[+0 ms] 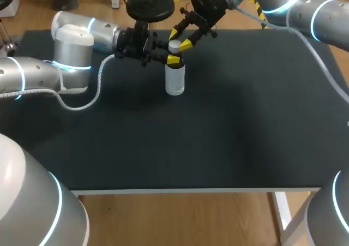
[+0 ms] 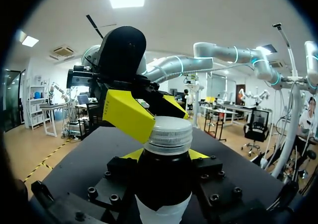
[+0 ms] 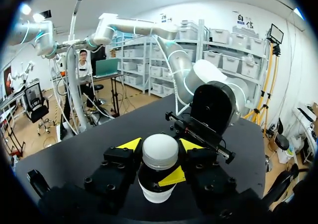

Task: Unscrew the bottle cap

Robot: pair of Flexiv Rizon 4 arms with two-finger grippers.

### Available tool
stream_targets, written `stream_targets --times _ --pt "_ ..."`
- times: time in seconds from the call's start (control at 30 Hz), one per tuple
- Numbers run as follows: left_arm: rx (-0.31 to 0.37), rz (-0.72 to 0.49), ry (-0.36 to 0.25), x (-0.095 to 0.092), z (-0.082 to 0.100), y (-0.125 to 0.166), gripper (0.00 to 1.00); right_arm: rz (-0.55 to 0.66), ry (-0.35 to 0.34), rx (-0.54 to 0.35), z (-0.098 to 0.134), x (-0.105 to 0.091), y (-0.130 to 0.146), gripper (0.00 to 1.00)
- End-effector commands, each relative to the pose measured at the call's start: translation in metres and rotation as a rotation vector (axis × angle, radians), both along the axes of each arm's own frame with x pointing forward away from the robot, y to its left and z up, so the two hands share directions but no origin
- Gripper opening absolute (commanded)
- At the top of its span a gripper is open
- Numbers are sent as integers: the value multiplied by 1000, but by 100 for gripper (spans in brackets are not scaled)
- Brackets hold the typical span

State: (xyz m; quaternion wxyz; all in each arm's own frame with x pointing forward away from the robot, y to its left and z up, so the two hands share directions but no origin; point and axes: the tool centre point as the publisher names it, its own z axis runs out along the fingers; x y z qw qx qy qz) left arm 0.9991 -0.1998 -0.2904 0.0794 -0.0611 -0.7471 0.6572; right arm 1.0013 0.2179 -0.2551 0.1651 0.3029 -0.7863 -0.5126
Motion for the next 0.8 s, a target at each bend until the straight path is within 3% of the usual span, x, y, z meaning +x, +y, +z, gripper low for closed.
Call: stream_targets --times 0.03,0.73,0.77,0.8 --pt "-1 -7 3 2 -2 0 0 361 99 -116 5 7 0 0" --pt "-1 -7 3 2 -2 0 0 682 82 -238 6 7 -1 0" --pt "-1 -7 3 2 -2 0 0 683 78 -248 6 7 -1 5" --pt "-1 -7 3 2 -2 0 0 684 72 -260 6 7 -1 47"
